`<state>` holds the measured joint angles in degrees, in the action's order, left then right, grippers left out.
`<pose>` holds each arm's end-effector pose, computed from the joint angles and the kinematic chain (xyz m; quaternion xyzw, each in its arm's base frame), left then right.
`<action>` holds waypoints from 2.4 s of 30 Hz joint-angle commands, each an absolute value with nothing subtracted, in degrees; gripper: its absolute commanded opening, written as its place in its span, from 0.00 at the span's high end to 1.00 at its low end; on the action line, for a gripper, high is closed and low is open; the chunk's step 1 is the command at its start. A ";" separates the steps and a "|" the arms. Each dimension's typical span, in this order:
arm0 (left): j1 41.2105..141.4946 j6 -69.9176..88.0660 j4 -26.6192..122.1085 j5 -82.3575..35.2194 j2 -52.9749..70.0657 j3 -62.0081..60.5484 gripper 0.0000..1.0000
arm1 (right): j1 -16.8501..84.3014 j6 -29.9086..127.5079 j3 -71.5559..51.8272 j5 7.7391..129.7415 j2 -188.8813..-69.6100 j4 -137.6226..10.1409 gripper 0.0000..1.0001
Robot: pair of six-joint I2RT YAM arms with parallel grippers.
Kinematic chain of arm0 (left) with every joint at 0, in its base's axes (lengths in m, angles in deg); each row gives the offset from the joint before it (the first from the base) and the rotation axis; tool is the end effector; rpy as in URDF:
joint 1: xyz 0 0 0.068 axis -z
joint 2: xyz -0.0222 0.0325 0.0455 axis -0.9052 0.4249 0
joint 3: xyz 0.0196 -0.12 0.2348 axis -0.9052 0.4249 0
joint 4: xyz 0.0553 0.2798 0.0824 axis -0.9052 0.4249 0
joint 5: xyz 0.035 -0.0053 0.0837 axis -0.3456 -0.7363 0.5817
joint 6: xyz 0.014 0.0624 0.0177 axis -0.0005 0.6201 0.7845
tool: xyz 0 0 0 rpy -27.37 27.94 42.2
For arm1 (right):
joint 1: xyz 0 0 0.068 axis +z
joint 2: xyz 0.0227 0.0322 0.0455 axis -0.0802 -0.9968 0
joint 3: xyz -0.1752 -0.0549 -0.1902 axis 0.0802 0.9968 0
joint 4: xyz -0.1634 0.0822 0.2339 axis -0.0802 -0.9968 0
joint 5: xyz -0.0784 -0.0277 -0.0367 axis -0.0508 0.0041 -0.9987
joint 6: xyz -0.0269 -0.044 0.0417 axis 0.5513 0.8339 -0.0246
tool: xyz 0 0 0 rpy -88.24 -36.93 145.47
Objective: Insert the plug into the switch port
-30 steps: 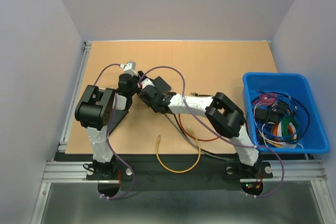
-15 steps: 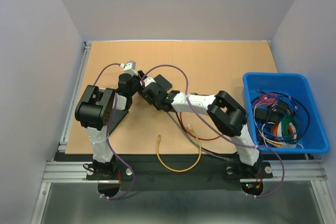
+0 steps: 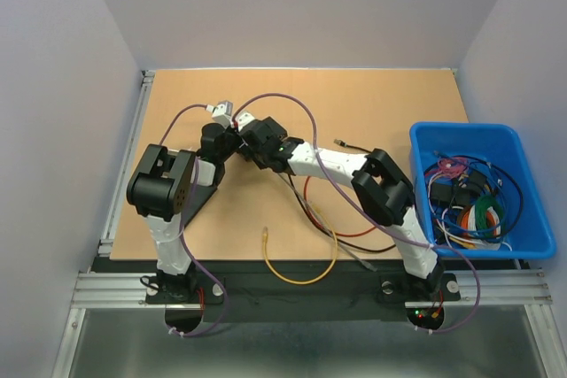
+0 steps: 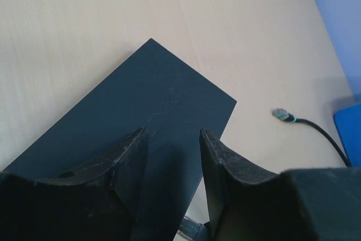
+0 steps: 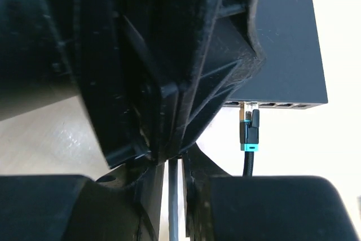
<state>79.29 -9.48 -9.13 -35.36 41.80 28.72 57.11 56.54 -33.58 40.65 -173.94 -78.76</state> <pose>0.3772 -0.1157 0.1070 0.0136 0.7462 -0.3682 0.5545 0.3435 0.4177 0.1662 -0.3398 0.8356 0.0280 0.4307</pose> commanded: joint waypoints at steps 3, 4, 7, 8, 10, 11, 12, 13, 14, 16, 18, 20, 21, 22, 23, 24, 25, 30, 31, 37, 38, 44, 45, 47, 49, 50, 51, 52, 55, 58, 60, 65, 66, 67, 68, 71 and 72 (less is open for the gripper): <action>80.67 -9.76 -1.92 -41.32 42.39 31.19 0.47 | 55.40 57.29 -38.47 38.78 -175.78 -66.22 1.00; 80.67 -10.02 -2.09 -41.32 42.39 31.19 0.47 | 55.31 57.20 -37.95 38.43 -176.13 -66.22 1.00; 80.67 -10.19 -2.18 -41.59 42.56 31.10 0.47 | 55.14 56.58 -36.37 38.42 -176.22 -66.13 1.00; 80.67 -10.28 -2.27 -41.59 42.74 30.92 0.47 | 55.14 56.23 -35.14 38.51 -176.22 -66.05 1.00; 80.67 -10.37 -2.27 -41.76 42.83 30.83 0.47 | 55.05 55.88 -33.64 38.34 -176.57 -65.87 1.00; 80.67 -10.46 -2.36 -41.76 42.91 30.83 0.47 | 54.96 55.79 -33.63 38.25 -176.83 -65.78 1.00; 80.67 -10.46 -2.45 -41.76 42.91 30.83 0.47 | 54.96 55.79 -32.94 38.07 -176.92 -65.70 1.00; 80.59 -10.46 -2.53 -41.76 43.00 30.75 0.47 | 55.05 55.79 -32.76 38.07 -177.10 -65.43 1.00; 80.67 -10.46 -2.53 -41.94 42.92 30.83 0.47 | 55.05 55.70 -32.23 38.16 -177.54 -65.34 1.00; 80.50 -10.63 -2.53 -41.59 43.09 30.66 0.47 | 54.96 55.79 -31.97 38.16 -177.89 -64.82 1.00; 80.32 -10.72 -2.53 -41.41 42.74 30.48 0.47 | 55.05 55.79 -31.70 37.98 -178.16 -64.47 0.99; 79.88 -10.81 -2.62 -41.50 42.04 30.13 0.47 | 54.87 55.70 -31.44 37.98 -178.16 -64.11 0.99; 79.27 -11.25 -2.54 -41.50 41.17 29.52 0.47 | 54.79 55.79 -31.09 38.07 -178.16 -63.85 0.96; 79.27 -11.34 -2.27 -41.33 40.63 28.99 0.47 | 54.78 55.70 -30.91 38.25 -178.16 -63.67 0.95; 78.57 -11.43 -0.88 -40.63 40.19 28.29 0.46 | 54.78 55.79 -30.65 38.42 -178.16 -63.59 0.93; 78.22 -11.51 0.18 -40.10 39.93 27.50 0.45 | 54.70 55.70 -30.47 38.51 -178.16 -63.58 0.91; 77.86 -11.60 1.32 -39.66 39.84 25.58 0.45 | 54.70 55.70 -30.30 38.69 -178.16 -63.58 0.88; 74.61 -12.30 5.46 -39.13 39.84 20.83 0.45 | 54.43 55.79 -27.93 39.12 -177.37 -61.48 0.65; 74.17 -12.22 6.51 -39.13 39.58 20.21 0.45 | 54.43 55.70 -27.66 39.13 -177.10 -61.30 0.63; 69.96 -11.87 9.32 -39.48 39.04 16.78 0.45 | 54.08 55.70 -25.81 40.09 -174.20 -61.04 0.42; 69.43 -12.04 9.59 -40.00 39.13 16.25 0.45 | 54.17 55.70 -25.46 40.27 -173.24 -61.04 0.37; 66.61 -11.51 11.88 -40.44 41.15 12.03 0.45 | 52.16 51.24 -19.32 41.49 -167.53 -61.04 0.31; 66.35 -11.43 11.97 -40.53 41.42 11.76 0.45 | 51.63 50.35 -18.00 42.46 -166.48 -60.78 0.30; 65.56 -11.60 11.97 -40.62 42.38 11.06 0.45 | 50.92 48.24 -14.05 44.66 -163.49 -59.37 0.30; 65.29 -11.78 11.88 -40.88 43.43 10.53 0.45 | 50.83 47.88 -12.11 45.01 -162.25 -58.40 0.30; 65.29 -11.69 11.88 -40.97 43.70 10.36 0.45 | 50.83 47.62 -11.06 45.36 -161.72 -58.31 0.30; 65.29 -11.78 11.88 -40.97 44.14 10.18 0.45 | 50.74 47.53 -10.52 45.71 -161.63 -58.14 0.30; 65.29 -11.69 11.88 -40.88 44.75 10.01 0.45 | 50.83 47.44 -10.26 45.89 -161.46 -57.79 0.30; 65.38 -11.95 11.97 -40.88 45.90 9.65 0.45 | 50.83 47.26 -10.25 47.30 -161.89 -57.52 0.31; 65.38 -12.04 12.84 -40.97 46.34 9.21 0.44 | 50.74 47.09 -11.65 48.53 -163.03 -57.26 0.31; 65.29 -12.30 13.11 -41.67 46.34 9.21 0.44 | 50.74 47.26 -12.54 48.97 -164.17 -57.26 0.31; 65.99 -13.01 13.55 -42.64 46.87 9.91 0.44 | 50.74 47.53 -15.44 50.81 -166.81 -57.34 0.34; 66.26 -12.92 13.55 -42.29 46.61 10.26 0.44 | 50.83 47.70 -15.62 50.90 -167.25 -57.34 0.36; 66.61 -12.92 13.55 -42.29 46.26 10.88 0.44 | 50.83 47.79 -15.79 51.08 -168.13 -57.34 0.37; 66.87 -13.01 13.46 -42.20 46.08 11.14 0.44 | 50.83 47.70 -15.88 51.34 -168.57 -57.34 0.38; 68.19 -12.92 13.37 -41.85 46.08 11.58 0.44 | 50.74 47.62 -16.58 52.13 -169.80 -57.34 0.44; 68.37 -13.01 13.29 -41.68 46.25 11.59 0.44 | 50.83 47.62 -16.76 52.31 -169.98 -57.34 0.46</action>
